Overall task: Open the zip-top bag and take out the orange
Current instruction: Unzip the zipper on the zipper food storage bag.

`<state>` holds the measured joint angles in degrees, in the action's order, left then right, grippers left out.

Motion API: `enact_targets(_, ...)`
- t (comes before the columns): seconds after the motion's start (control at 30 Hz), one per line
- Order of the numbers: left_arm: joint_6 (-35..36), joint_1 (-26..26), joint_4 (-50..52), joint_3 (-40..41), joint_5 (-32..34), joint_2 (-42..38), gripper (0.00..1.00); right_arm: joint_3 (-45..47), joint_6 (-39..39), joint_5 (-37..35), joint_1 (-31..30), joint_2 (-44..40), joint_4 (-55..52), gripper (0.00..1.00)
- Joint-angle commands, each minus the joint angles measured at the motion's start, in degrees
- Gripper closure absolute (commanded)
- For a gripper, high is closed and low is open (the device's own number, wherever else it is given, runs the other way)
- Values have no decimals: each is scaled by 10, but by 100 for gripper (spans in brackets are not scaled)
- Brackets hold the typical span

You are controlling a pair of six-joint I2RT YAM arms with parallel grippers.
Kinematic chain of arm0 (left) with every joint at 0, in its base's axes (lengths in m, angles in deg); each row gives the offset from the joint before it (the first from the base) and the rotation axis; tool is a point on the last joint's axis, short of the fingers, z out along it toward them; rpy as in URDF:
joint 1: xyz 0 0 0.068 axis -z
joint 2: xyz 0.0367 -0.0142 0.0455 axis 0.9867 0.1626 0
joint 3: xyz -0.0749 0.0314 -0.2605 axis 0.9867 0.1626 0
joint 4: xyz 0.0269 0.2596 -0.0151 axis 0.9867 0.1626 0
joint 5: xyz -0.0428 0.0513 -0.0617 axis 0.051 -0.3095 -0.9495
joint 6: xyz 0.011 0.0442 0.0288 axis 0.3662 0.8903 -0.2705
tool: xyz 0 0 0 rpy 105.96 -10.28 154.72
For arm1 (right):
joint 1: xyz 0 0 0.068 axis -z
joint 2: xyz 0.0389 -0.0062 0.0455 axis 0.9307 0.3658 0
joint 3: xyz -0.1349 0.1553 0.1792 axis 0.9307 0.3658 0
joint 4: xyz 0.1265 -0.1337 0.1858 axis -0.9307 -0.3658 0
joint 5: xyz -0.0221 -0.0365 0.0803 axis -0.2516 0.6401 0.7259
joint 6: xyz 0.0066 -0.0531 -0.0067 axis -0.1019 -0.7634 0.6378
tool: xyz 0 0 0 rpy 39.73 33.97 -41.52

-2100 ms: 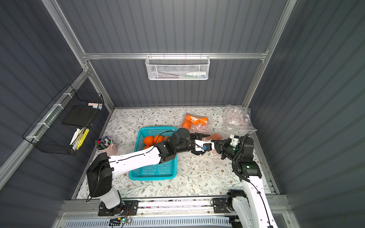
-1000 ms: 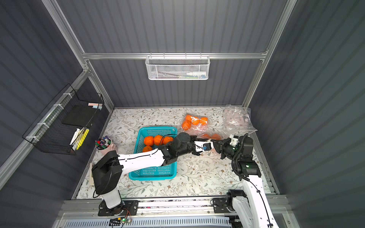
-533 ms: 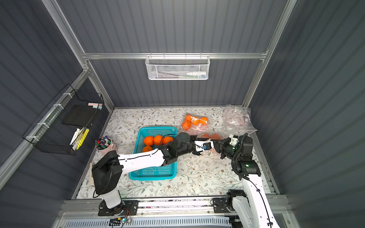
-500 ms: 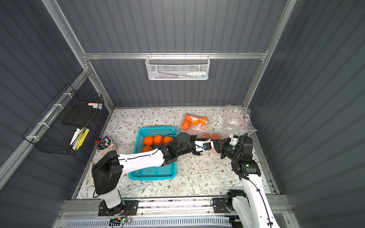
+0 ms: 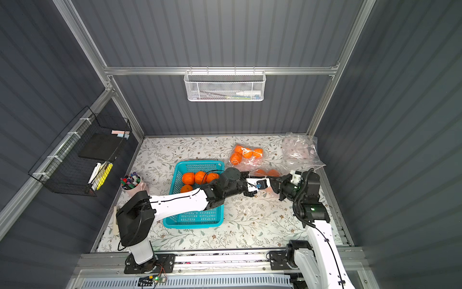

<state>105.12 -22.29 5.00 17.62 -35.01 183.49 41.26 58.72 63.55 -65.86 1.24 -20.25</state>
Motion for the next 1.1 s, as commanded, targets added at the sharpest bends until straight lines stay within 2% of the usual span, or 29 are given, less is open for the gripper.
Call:
enact_targets(0.0, -15, 4, -5, -2, -7, -15, 87, -17, 25, -13, -2, 9, 20, 100)
enact_targets(0.13, -16, 4, 10, -10, -2, -18, 88, -66, 27, -42, 0, 21, 10, 100)
enact_targets(0.33, 2, 4, 11, -2, 41, -35, 88, -124, 17, -53, 2, 38, 9, 100)
enact_targets(0.6, 24, -8, 55, -1, 82, -54, 87, -167, -12, -84, 29, 35, -13, 100)
enact_targets(1.07, 17, -62, 168, -61, 41, -63, 87, -243, -31, -65, 131, 64, -35, 100)
